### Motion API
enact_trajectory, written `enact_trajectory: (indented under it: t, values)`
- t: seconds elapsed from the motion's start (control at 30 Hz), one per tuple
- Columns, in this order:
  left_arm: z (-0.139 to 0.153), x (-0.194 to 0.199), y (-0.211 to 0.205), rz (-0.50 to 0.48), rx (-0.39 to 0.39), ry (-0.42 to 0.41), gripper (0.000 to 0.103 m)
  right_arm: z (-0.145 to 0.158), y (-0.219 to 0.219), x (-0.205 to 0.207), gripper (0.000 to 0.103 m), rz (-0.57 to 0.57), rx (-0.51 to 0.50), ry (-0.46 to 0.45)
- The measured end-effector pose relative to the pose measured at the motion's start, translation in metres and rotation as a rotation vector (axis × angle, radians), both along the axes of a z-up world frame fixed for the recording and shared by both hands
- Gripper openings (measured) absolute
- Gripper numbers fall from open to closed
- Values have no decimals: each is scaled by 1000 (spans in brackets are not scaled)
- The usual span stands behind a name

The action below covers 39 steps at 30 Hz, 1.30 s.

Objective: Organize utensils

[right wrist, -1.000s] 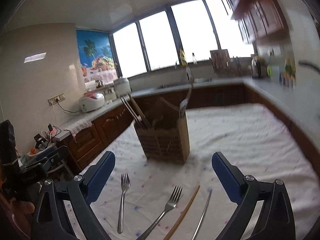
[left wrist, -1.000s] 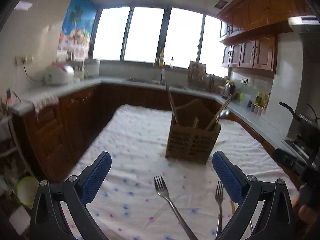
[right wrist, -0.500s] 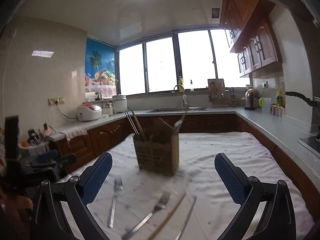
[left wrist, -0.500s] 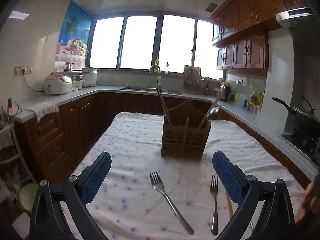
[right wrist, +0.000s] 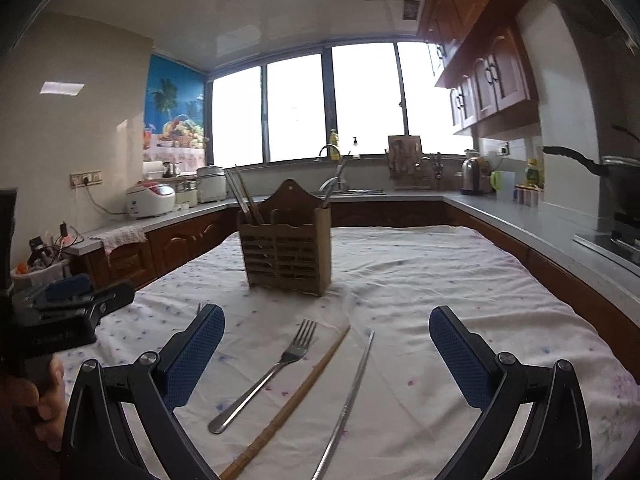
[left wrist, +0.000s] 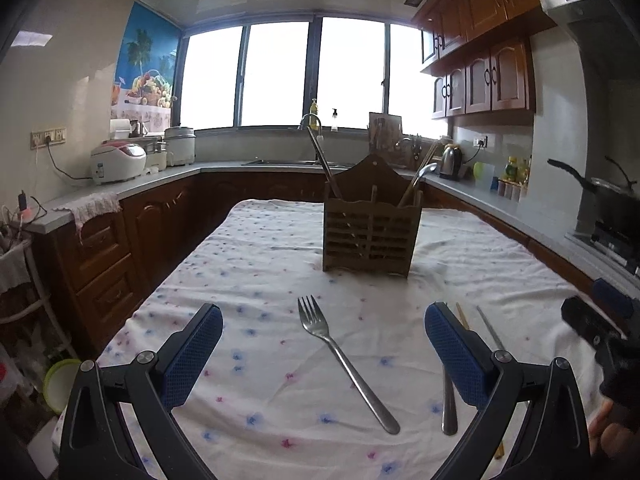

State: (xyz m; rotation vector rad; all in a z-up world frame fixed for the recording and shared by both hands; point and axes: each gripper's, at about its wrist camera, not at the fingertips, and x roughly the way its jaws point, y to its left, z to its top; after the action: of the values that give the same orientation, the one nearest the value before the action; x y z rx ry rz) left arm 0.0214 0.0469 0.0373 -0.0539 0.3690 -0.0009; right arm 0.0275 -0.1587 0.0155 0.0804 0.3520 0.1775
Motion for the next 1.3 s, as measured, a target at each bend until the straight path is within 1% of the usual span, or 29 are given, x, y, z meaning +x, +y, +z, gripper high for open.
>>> enact_trajectory:
  t: [0.13,0.53,0.9,1.3]
  values:
    - [-5,-3,-3,-11,3,8,102,-4,-7,2,103,-16,24,25]
    - [-7,-6,-3,-14,9,-3,102,-10,-13,7,103,-26,30,70]
    - [-7,-6,-3,-10,1,8,102,-10,-14,7,103,-25,32,71]
    - [-7,-4,-4,-11,11,8,102,-9,-13,7,103,-21,38,65]
